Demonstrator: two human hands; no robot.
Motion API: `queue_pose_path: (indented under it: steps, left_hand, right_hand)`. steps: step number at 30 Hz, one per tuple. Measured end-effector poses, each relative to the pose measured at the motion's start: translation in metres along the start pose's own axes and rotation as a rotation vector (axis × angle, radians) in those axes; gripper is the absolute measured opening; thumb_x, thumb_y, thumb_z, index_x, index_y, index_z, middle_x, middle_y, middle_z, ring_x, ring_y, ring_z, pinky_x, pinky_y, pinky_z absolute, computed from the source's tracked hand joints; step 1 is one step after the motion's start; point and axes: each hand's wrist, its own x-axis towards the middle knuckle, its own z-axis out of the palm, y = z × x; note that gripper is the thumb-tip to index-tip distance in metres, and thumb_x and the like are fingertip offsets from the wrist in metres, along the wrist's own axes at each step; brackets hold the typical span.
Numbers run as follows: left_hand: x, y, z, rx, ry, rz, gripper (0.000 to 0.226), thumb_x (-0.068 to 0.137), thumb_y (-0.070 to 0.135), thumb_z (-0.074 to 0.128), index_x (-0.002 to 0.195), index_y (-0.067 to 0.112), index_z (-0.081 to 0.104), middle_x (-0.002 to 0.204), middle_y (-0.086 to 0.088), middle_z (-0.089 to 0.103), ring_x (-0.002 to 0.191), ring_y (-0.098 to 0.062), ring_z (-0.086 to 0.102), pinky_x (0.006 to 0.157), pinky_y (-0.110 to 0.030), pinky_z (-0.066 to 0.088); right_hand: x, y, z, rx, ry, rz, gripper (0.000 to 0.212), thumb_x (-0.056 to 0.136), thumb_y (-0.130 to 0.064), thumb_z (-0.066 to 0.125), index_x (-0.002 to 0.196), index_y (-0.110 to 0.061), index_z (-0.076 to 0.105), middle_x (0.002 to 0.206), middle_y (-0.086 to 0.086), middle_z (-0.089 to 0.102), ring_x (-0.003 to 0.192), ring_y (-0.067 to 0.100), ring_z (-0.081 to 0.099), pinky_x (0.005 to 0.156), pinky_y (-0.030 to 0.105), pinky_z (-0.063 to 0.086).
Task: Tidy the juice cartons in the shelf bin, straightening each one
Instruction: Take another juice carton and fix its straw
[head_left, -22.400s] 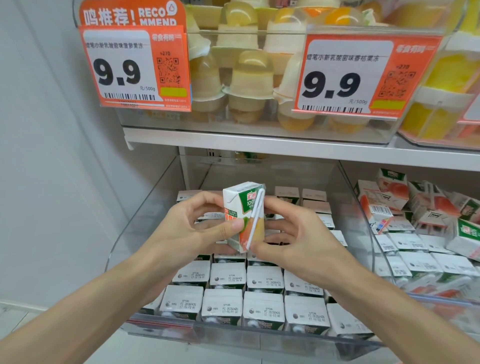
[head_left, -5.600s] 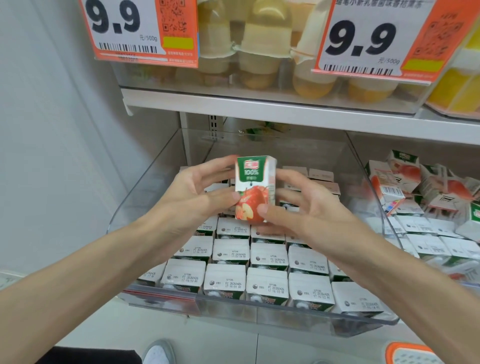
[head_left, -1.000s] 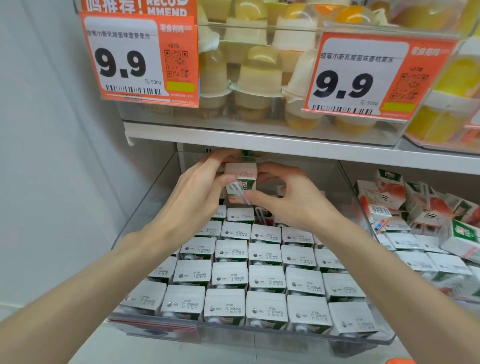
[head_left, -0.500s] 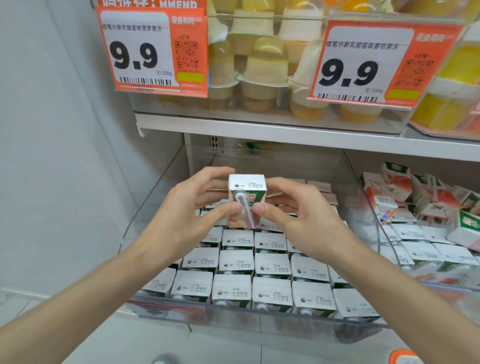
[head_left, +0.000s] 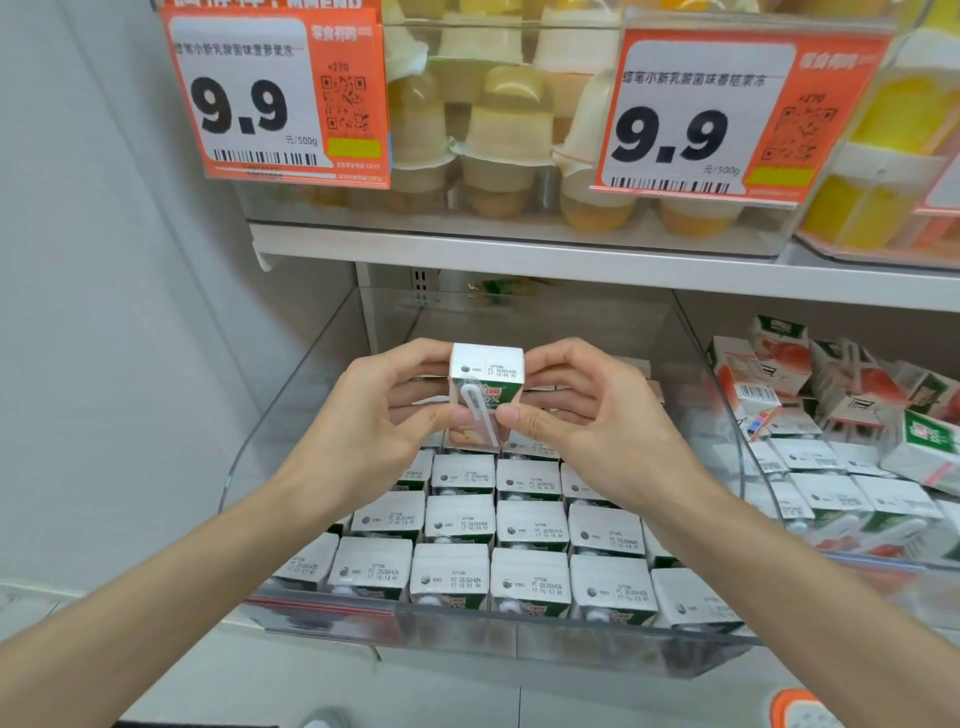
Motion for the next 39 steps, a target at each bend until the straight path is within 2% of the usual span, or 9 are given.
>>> queue_pose_path:
  steps: [7,11,14,18,23,26,29,35,39]
  left_hand:
    - [-0.002,0.0,-0.001,0.014,-0.014,0.01,0.045,0.09,0.005,0.079,0.121,0.035,0.068,0.121,0.017,0.076,0.118,-0.006,0.071,0.1,-0.024,0.057]
    - [-0.003,0.003,-0.001,-0.063,0.017,-0.025,0.041,0.084,0.031,0.077,0.124,0.031,0.07,0.116,0.015,0.078,0.106,-0.008,0.076,0.095,-0.025,0.06]
    - [-0.002,0.005,0.001,-0.154,-0.041,-0.067,0.035,0.097,0.028,0.064,0.132,0.024,0.07,0.121,0.011,0.078,0.11,-0.01,0.075,0.092,-0.024,0.06]
    - [-0.004,0.006,0.001,-0.221,-0.154,-0.221,0.036,0.106,0.033,0.053,0.14,0.029,0.065,0.126,0.012,0.076,0.118,-0.009,0.072,0.101,-0.029,0.057]
    - [-0.003,0.009,0.005,-0.471,-0.189,-0.438,0.049,0.106,0.045,0.042,0.13,0.012,0.071,0.115,-0.01,0.08,0.109,-0.027,0.077,0.089,-0.037,0.065]
    - [-0.002,0.01,0.004,-0.633,-0.159,-0.524,0.049,0.105,0.041,0.044,0.127,0.006,0.071,0.116,-0.016,0.079,0.107,-0.03,0.077,0.08,-0.036,0.066]
    - [-0.003,0.01,0.002,-0.711,-0.155,-0.562,0.044,0.112,0.031,0.041,0.131,0.002,0.068,0.12,-0.019,0.077,0.106,-0.032,0.078,0.072,-0.032,0.065]
    - [-0.004,0.015,0.001,-0.731,-0.186,-0.59,0.037,0.105,0.024,0.049,0.128,0.005,0.071,0.113,-0.015,0.079,0.077,-0.02,0.077,0.045,-0.021,0.051]
    - [-0.002,0.014,0.0,-0.728,-0.202,-0.597,0.042,0.111,0.035,0.043,0.136,0.015,0.07,0.128,-0.012,0.075,0.088,-0.016,0.073,0.054,-0.021,0.053]
  right_hand:
    - [-0.003,-0.002,-0.004,-0.02,-0.024,0.007,0.037,0.081,-0.013,0.089,0.11,-0.022,0.067,0.107,-0.01,0.079,0.1,-0.002,0.074,0.084,0.013,0.055]
    - [-0.003,-0.007,-0.004,0.071,-0.027,0.1,0.026,0.094,-0.03,0.077,0.119,-0.028,0.071,0.109,-0.013,0.08,0.103,0.0,0.074,0.087,0.019,0.056]
    - [-0.003,-0.008,-0.001,0.258,-0.093,0.254,0.026,0.101,-0.033,0.067,0.125,-0.023,0.07,0.108,-0.004,0.082,0.103,0.012,0.078,0.097,0.028,0.054]
    - [-0.003,-0.004,0.004,0.39,-0.108,0.345,0.033,0.099,-0.032,0.068,0.123,-0.009,0.072,0.108,0.007,0.082,0.106,0.023,0.078,0.106,0.04,0.056]
    - [-0.001,-0.007,0.01,0.478,-0.079,0.396,0.055,0.079,-0.047,0.078,0.115,-0.006,0.077,0.106,0.012,0.082,0.1,0.026,0.079,0.089,0.032,0.061]
    - [-0.001,-0.008,0.009,0.514,-0.037,0.375,0.049,0.082,-0.046,0.079,0.113,-0.008,0.076,0.102,0.015,0.081,0.084,0.018,0.077,0.074,0.023,0.06]
    - [-0.001,-0.008,0.008,0.541,-0.016,0.35,0.041,0.088,-0.038,0.078,0.117,-0.008,0.075,0.097,0.014,0.08,0.081,0.017,0.075,0.077,0.023,0.061]
    - [-0.001,-0.009,0.008,0.553,0.026,0.355,0.039,0.085,-0.032,0.081,0.119,-0.013,0.073,0.09,0.012,0.08,0.073,0.017,0.074,0.07,0.024,0.061]
    - [-0.002,-0.013,0.008,0.558,0.019,0.374,0.03,0.094,-0.028,0.076,0.122,-0.016,0.071,0.094,0.015,0.081,0.072,0.018,0.076,0.067,0.024,0.062]
